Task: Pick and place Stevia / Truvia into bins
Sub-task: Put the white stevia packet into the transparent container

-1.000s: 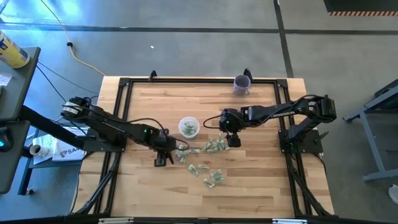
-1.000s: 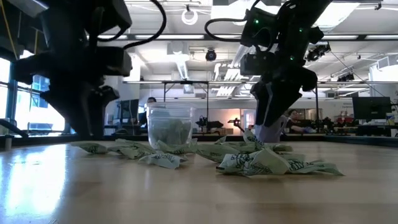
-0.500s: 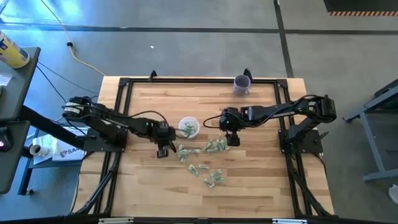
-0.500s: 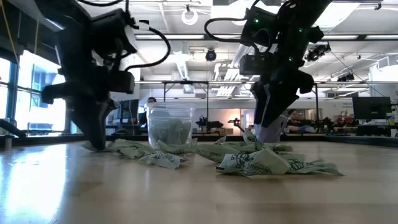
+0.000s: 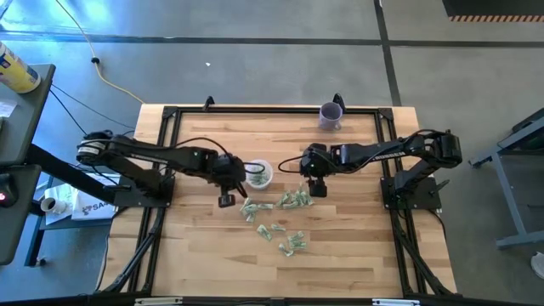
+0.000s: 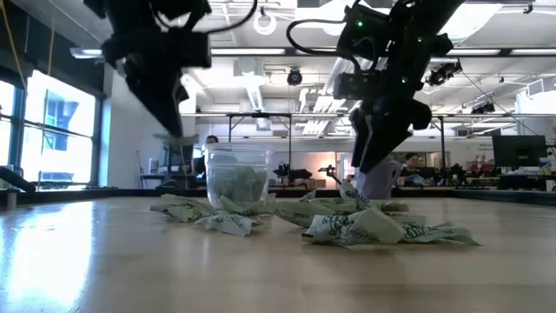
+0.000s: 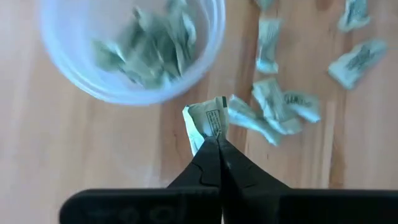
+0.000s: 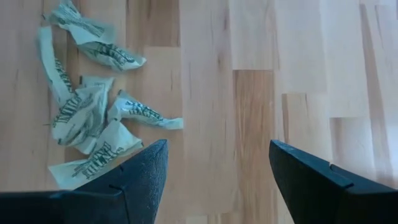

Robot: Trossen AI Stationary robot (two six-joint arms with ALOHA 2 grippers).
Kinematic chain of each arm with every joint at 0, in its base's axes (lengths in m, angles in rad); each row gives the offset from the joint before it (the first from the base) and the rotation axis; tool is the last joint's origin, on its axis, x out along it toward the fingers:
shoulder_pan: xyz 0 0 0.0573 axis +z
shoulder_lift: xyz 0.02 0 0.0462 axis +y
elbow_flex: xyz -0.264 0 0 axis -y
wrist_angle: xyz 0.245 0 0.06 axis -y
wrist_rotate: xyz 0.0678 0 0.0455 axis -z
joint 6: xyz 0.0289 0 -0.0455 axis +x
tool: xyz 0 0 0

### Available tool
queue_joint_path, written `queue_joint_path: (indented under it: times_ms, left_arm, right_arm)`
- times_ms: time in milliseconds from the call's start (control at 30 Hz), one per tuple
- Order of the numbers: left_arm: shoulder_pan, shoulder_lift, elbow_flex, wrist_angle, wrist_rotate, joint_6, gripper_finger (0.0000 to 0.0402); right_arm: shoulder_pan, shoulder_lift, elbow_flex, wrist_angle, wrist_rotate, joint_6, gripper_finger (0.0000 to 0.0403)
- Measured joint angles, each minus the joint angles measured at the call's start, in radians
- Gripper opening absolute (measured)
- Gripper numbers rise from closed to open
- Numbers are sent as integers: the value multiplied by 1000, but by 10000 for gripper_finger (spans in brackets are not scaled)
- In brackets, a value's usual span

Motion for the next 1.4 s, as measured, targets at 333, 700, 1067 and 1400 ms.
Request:
queue_joint_path:
  times_ms: [333, 700, 1067, 1400]
  left_arm:
    - [150, 26, 133, 86, 20, 194, 21]
    - [199, 161, 132, 140, 135, 97, 171]
    - [147, -9, 178, -66, -21, -26, 225]
    - [130, -49, 178, -154, -115, -30, 162]
  right_arm:
    - [-18, 0, 0, -1, 4, -25, 270]
    - [13, -7, 0, -52, -122, -38, 270]
    - [86, 62, 0, -50, -169, 170, 270]
    - [231, 73, 0, -14, 40, 526, 270]
